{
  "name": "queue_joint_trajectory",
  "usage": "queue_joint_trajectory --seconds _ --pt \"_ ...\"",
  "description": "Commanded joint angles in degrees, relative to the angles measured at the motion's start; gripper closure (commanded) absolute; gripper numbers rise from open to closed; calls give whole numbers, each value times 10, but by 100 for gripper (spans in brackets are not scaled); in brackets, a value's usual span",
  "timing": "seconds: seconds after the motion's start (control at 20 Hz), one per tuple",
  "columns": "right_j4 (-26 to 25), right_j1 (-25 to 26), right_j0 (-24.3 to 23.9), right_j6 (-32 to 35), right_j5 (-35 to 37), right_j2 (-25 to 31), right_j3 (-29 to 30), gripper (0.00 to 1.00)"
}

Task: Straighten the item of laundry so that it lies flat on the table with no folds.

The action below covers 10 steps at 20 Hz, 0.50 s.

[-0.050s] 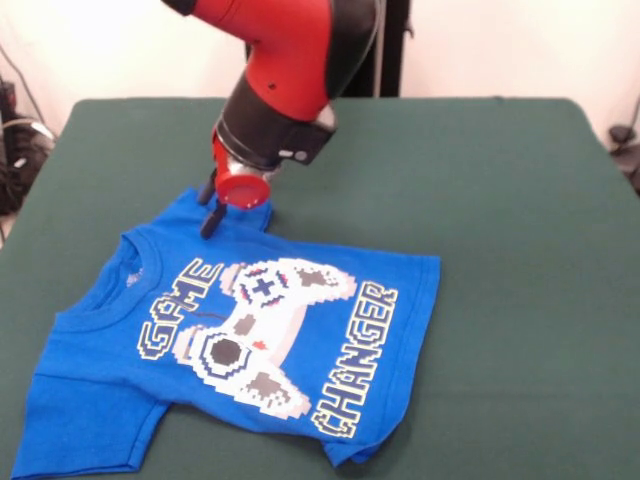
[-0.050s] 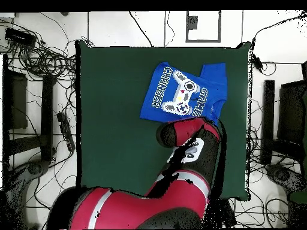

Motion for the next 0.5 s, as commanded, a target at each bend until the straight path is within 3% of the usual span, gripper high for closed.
queue_joint_trajectory --seconds 0.05,0.5 --pt "24 57 -5 3 -72 102 47 0" --pt "29 56 -5 7 -90 104 72 0"
